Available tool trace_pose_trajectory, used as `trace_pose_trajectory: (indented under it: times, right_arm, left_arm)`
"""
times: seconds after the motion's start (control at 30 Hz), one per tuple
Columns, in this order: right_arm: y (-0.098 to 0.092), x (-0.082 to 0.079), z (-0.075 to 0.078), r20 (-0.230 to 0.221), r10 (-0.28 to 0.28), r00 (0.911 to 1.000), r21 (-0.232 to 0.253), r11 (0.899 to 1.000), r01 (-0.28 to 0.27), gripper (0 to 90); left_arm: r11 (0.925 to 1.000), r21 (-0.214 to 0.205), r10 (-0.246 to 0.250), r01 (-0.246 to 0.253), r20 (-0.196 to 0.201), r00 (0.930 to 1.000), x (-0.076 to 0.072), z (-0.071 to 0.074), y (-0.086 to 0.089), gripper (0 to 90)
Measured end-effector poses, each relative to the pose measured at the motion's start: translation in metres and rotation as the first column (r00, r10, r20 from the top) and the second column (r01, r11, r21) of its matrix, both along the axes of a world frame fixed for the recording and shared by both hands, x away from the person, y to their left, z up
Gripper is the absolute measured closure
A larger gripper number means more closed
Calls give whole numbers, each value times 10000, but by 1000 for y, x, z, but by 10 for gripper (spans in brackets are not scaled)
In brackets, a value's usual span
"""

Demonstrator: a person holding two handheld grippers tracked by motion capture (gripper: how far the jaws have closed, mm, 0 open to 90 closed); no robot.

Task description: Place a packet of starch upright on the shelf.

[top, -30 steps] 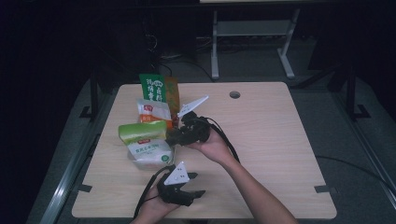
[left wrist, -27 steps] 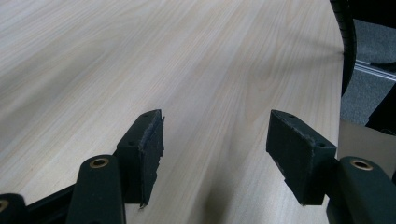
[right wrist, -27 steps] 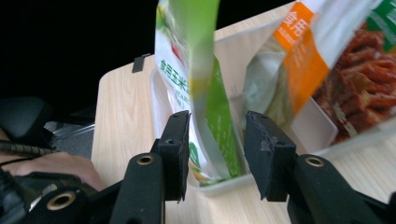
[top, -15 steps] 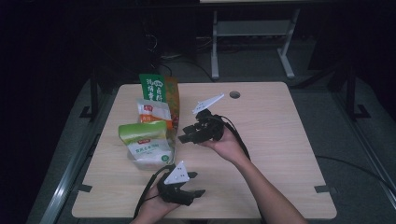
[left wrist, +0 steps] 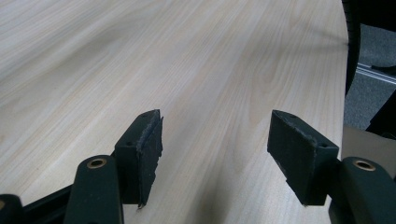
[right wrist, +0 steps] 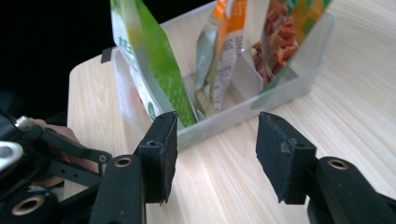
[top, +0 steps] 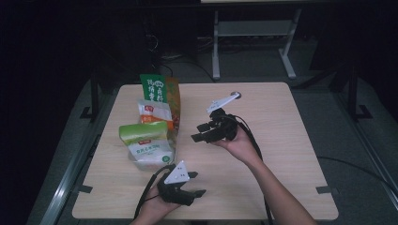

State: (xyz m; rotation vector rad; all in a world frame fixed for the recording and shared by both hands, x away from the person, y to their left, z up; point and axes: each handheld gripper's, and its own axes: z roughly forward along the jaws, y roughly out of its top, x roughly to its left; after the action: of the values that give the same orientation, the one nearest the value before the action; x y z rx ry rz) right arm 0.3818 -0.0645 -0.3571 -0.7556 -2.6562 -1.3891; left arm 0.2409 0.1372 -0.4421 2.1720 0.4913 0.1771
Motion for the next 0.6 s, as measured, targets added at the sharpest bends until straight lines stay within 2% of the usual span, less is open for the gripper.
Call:
trace_pose_trajectory:
  times: [0.2,0.37,0.6]
  right_arm:
    - [-12,0,-4,-212,-305,9993,-185,9994,301,440]
    - [-22,0,-7,-173,-419,9990,-160,9990,417,437]
    - [-37,0,-9,-227,-700,9973,-213,9974,695,423]
  left_arm:
    - [10000,32,22,-22,25,10000,0,1,0,345]
    - [10000,34,15,-15,102,9999,2,2,1,341]
    - [9999,-50,146,-145,17,9999,2,3,3,337]
